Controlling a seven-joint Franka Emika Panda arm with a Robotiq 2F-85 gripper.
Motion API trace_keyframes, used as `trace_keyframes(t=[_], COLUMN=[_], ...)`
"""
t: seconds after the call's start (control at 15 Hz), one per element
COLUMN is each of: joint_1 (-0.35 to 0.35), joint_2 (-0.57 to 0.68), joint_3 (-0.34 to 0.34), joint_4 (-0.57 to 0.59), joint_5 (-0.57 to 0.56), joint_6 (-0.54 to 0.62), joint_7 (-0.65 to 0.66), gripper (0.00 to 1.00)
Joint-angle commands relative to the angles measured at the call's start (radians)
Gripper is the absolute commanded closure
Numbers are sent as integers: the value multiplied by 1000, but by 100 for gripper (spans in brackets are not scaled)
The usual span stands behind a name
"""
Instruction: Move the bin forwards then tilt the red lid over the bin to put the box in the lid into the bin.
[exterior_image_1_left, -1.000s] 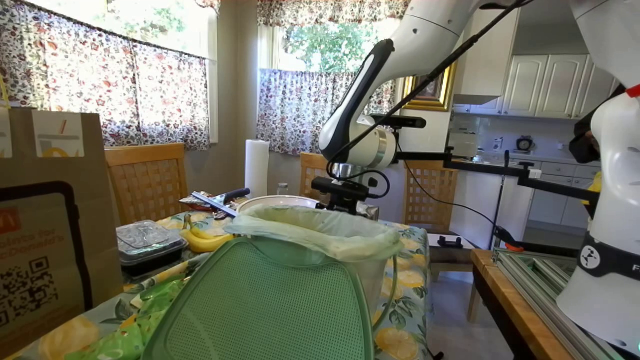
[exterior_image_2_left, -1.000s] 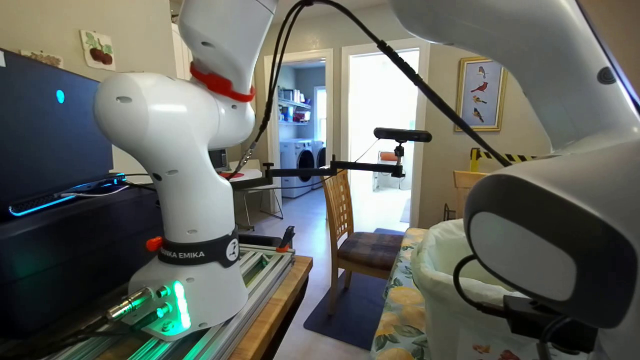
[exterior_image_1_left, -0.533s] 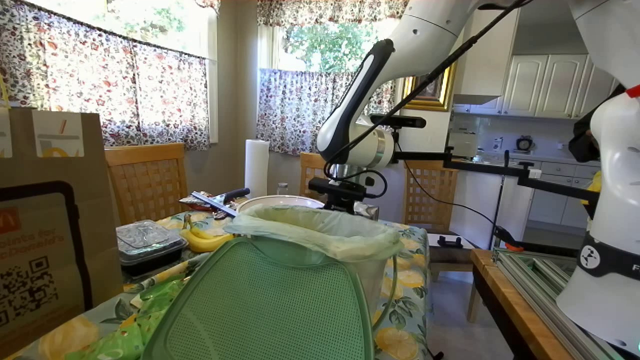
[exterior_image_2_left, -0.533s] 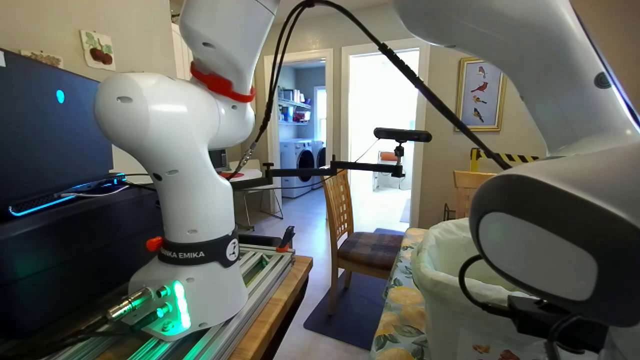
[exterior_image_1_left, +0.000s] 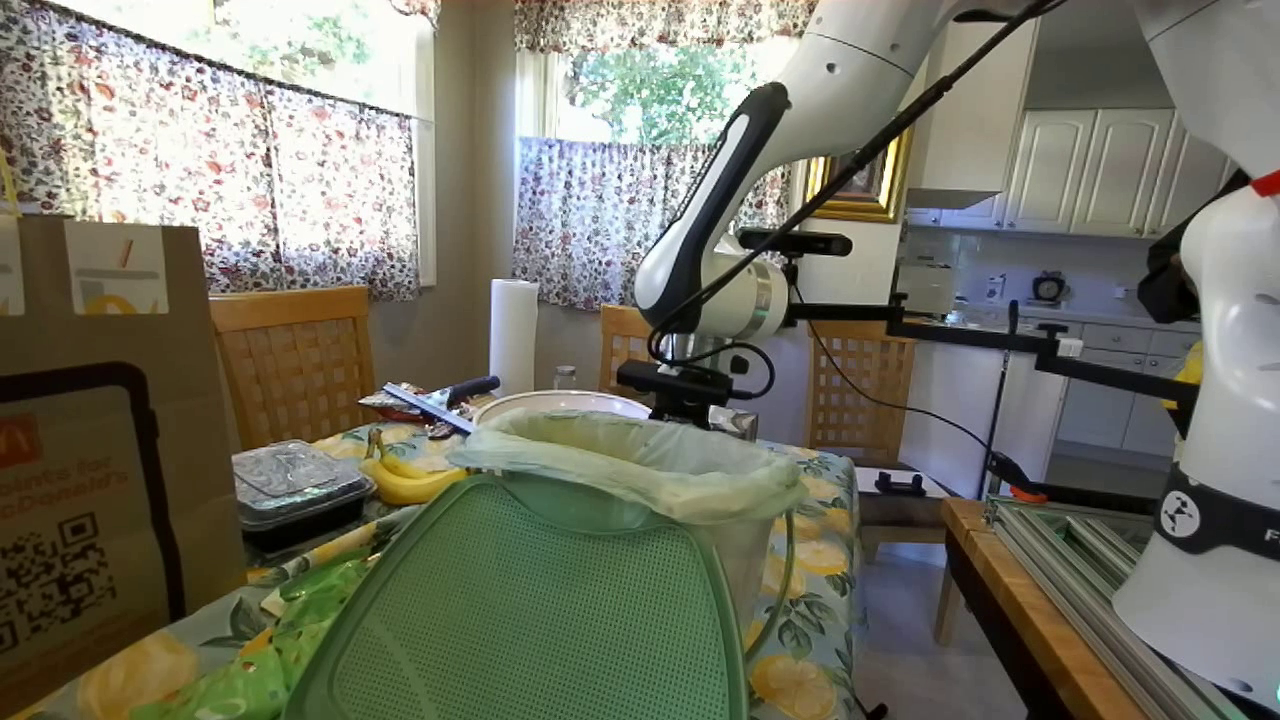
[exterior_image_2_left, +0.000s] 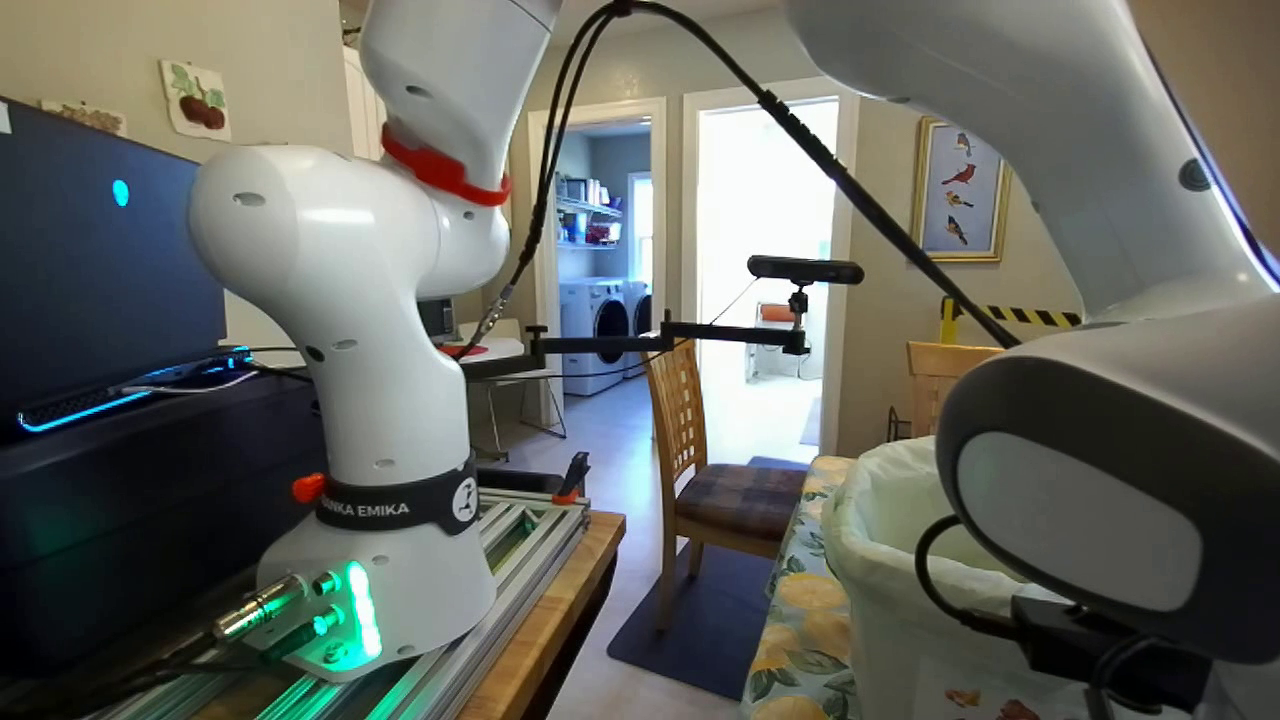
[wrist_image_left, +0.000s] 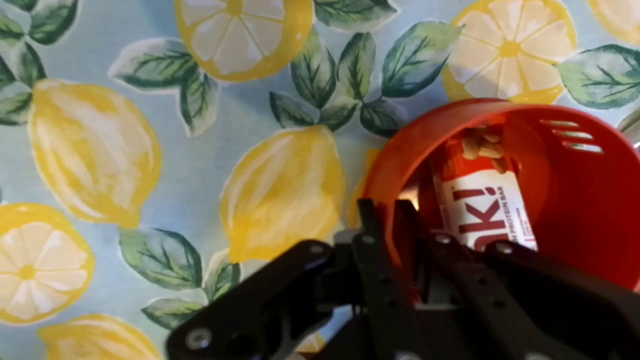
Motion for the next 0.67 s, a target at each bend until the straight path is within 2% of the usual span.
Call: trace_keyframes(t=[0.0, 0.6], joint_1=[-10, -24], joint_2=[-3, -126], joint_3=[14, 39], joint_4=[4, -93], joint_5=[-16, 4], joint_6=[20, 104], joint_7=[33, -18], gripper=[100, 99])
